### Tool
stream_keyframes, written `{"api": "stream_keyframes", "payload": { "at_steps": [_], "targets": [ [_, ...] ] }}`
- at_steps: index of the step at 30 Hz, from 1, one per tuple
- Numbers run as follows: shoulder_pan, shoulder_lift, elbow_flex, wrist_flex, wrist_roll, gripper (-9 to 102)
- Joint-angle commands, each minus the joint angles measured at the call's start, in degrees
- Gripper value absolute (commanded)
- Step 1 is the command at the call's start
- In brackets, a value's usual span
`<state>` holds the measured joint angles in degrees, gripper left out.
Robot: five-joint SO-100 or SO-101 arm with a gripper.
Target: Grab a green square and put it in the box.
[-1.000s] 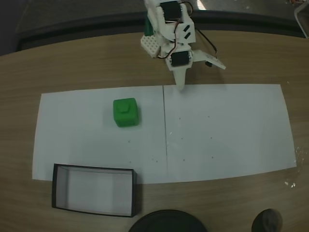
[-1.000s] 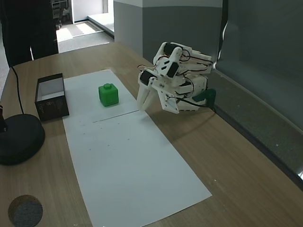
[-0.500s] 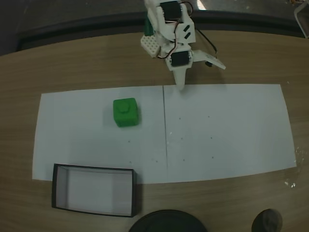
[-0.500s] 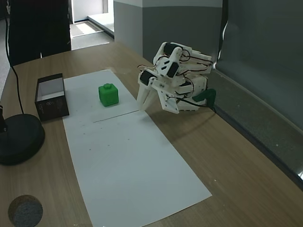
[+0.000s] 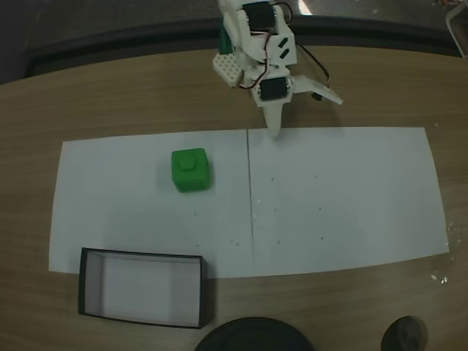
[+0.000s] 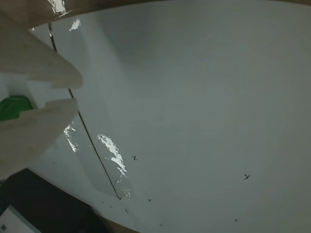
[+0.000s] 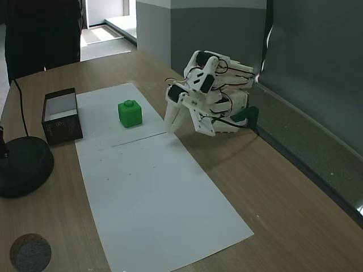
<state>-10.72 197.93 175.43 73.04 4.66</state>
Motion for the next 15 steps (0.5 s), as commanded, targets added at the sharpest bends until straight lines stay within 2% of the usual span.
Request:
{"api": "stream_keyframes", "payload": {
  "at_steps": [1,5,8,11,15],
  "targets": [
    [-0.35,1.32,-3.43,0.79,0.09,0],
    [-0.70,1.32,-3.34,-0.53,-0.09,0],
    [0.18,1.32,-0.62,-10.55,-0.18,3],
    [4.48,1.32,0.53,-19.69,-0.18,10],
    [10.55,0.35,-5.80,-22.76,0.18,16]
  ]
}}
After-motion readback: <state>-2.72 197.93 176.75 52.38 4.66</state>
